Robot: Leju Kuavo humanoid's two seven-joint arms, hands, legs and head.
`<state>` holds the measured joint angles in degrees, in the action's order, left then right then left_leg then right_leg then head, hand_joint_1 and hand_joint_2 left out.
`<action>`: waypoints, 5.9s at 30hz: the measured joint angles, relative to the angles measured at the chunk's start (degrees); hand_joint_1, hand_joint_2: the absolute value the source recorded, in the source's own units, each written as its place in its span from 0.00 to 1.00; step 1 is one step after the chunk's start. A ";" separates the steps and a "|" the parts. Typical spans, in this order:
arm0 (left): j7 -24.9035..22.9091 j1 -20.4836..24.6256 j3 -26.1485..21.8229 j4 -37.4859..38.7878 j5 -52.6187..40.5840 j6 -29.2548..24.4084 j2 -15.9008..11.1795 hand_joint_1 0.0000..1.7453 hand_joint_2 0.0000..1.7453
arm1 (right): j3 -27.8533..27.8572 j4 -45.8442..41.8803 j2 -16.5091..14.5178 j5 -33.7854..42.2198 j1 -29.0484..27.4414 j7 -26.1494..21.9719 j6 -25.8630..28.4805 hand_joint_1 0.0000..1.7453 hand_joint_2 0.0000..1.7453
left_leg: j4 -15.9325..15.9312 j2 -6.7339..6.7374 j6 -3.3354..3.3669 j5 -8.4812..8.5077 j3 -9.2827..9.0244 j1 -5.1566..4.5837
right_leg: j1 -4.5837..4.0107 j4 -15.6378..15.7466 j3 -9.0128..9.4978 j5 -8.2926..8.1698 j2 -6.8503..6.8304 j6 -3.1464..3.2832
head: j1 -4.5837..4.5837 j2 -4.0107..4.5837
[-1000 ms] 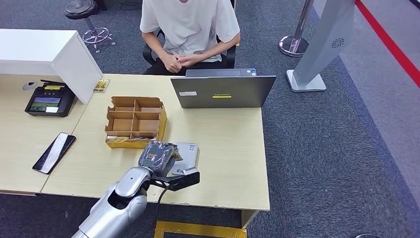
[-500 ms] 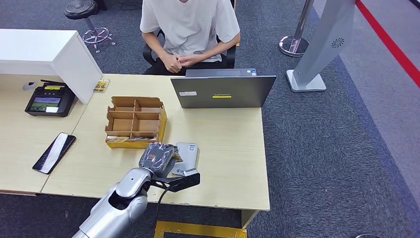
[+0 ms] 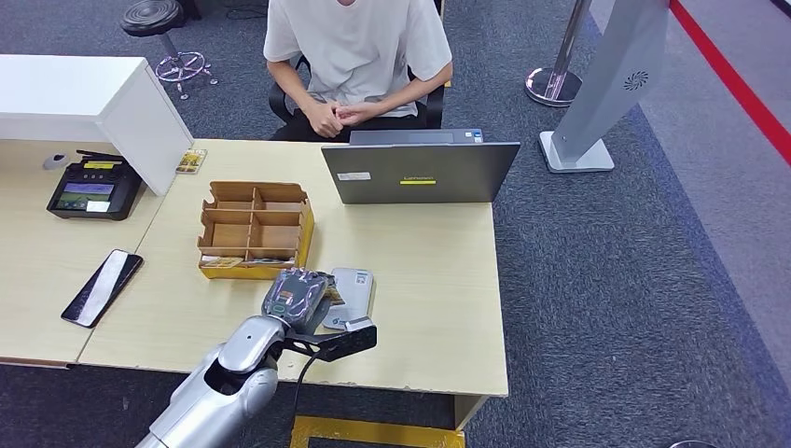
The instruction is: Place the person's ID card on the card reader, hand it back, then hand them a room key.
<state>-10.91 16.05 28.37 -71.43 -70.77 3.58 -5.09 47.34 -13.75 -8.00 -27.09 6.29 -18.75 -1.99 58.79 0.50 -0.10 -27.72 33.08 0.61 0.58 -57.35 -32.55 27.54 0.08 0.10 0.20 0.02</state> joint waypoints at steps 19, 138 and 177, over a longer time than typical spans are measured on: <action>-0.02 0.00 0.02 0.02 0.00 0.00 0.00 1.00 1.00 | 0.00 0.00 0.00 0.00 0.00 0.00 0.00 0.00 0.00 | 0.00 0.00 0.00 0.00 0.00 0.00 | 0.00 0.00 0.00 0.00 0.00 0.00 | 0.00 0.00; 1.95 7.75 -8.26 -14.28 -6.16 -5.97 -2.79 0.00 1.00 | -0.69 0.79 -1.03 -2.28 -1.60 -0.76 0.05 0.00 0.00 | 0.03 -0.14 -0.02 0.11 0.16 0.02 | -0.03 -0.02 -0.10 -0.03 -0.14 -0.02 | 0.08 0.00; -1.02 -3.94 -10.90 -8.88 -6.21 -6.13 -6.93 0.00 1.00 | 1.84 0.74 -0.55 -6.37 -2.16 -0.62 -0.19 0.00 0.00 | 0.03 -0.15 -0.01 0.10 0.17 0.02 | -0.03 -0.02 -0.08 -0.01 -0.16 -0.01 | 0.08 0.00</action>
<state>-11.93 12.11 17.47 -80.31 -76.99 -2.55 -12.02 49.18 -13.00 -8.55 -33.46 4.14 -19.37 -2.17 58.82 0.34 -0.11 -27.62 33.25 0.63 0.54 -57.36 -32.63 27.53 -0.08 0.09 0.28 0.02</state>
